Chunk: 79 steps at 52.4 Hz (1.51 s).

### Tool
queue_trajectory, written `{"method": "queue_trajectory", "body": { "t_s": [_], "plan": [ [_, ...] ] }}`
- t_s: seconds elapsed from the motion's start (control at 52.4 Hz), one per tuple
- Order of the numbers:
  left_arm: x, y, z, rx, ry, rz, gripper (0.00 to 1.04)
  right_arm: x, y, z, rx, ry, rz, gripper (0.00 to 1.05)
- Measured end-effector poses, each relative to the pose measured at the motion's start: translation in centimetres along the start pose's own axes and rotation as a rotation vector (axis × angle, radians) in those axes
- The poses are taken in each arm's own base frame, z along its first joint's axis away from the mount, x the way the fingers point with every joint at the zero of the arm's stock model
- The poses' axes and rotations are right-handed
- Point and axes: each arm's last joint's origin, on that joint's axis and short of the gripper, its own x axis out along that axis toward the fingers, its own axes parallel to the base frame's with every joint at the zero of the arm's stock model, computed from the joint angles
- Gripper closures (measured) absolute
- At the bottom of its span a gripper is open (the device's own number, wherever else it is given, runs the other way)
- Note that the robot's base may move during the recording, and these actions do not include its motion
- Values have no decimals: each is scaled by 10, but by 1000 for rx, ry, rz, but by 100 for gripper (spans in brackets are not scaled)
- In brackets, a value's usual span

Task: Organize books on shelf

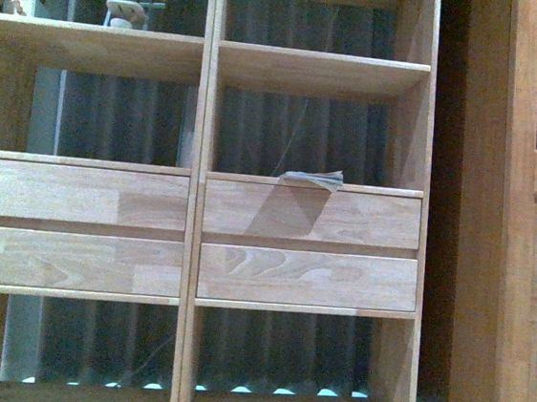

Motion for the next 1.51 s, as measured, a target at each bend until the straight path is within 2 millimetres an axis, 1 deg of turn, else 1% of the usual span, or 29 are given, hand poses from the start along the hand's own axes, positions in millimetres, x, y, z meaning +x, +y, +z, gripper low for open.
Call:
{"method": "queue_trajectory", "body": {
  "t_s": [1.509],
  "plan": [
    [0,0,0,0,0,0,7,0,0,0,0,-1,2,7]
  ]
}}
